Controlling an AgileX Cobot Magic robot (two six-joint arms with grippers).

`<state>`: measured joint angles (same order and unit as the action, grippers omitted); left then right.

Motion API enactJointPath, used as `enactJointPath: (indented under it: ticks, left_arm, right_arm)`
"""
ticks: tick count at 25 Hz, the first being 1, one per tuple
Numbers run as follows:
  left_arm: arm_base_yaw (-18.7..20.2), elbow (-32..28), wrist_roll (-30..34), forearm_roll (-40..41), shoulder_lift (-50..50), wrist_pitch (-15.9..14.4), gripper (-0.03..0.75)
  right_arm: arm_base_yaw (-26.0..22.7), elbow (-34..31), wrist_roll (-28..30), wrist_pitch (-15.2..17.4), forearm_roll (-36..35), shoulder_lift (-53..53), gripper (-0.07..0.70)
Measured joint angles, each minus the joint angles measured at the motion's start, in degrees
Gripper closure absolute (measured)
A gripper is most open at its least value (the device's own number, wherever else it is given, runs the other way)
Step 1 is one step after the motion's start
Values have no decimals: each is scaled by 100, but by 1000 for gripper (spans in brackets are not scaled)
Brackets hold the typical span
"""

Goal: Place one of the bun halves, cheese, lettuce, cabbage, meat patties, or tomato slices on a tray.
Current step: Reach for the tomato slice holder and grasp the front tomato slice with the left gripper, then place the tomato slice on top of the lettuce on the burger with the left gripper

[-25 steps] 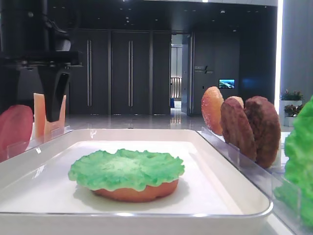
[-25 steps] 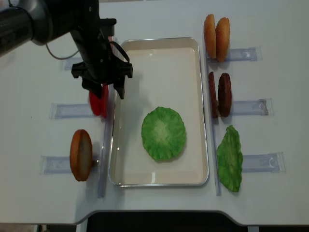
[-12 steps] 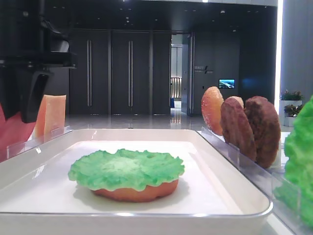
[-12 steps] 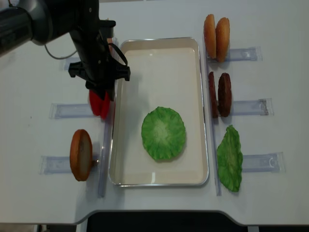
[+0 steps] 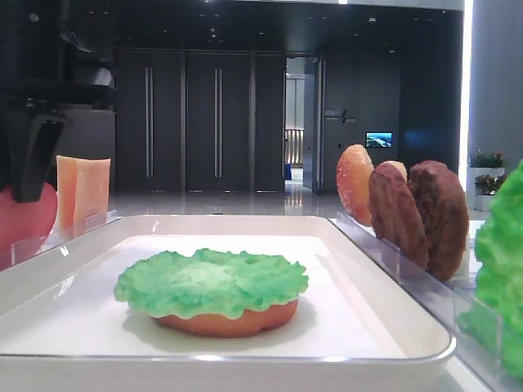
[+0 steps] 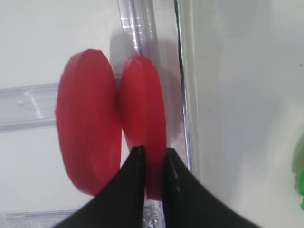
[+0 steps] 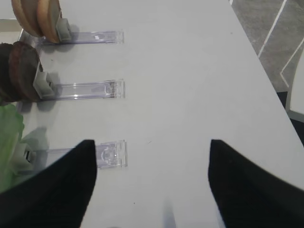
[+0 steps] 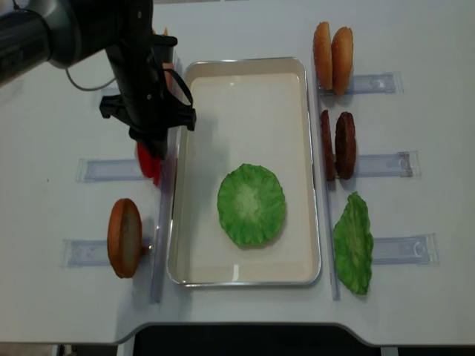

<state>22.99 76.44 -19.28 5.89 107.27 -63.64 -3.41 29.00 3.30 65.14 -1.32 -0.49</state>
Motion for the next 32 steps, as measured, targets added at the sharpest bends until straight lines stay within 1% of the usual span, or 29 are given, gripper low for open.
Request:
enactJointPath:
  ticks: [4, 6, 8, 10, 11, 13, 15, 20, 28, 32]
  left_arm:
    - [0, 0, 17, 4, 0, -18, 649]
    - [0, 20, 22, 12, 0, -73, 649]
    - [0, 97, 29, 37, 0, -231, 649]
    - [0, 252, 40, 50, 5, -469, 649]
    - [0, 370, 55, 37, 5, -537, 649]
    - [0, 578, 105, -69, 5, -553, 649]
    - [0, 663, 118, -180, 5, -571, 649]
    - [0, 675, 144, -377, -41, -588, 649]
    - [0, 686, 242, -1123, -414, -595, 650]
    - [0, 686, 431, -1546, -540, -600, 650]
  right_arm:
    - [0, 0, 0, 0, 0, 0, 155]
    - [0, 0, 0, 0, 0, 0, 155]
    - [0, 0, 0, 0, 0, 0, 155]
    - [0, 0, 0, 0, 0, 0, 155]
    - [0, 0, 0, 0, 0, 0, 155]
    - [0, 0, 0, 0, 0, 0, 155]
    - [0, 0, 0, 0, 0, 0, 155]
    - [0, 0, 0, 0, 0, 0, 155]
    - [0, 0, 0, 0, 0, 0, 155]
    - [0, 0, 0, 0, 0, 0, 155]
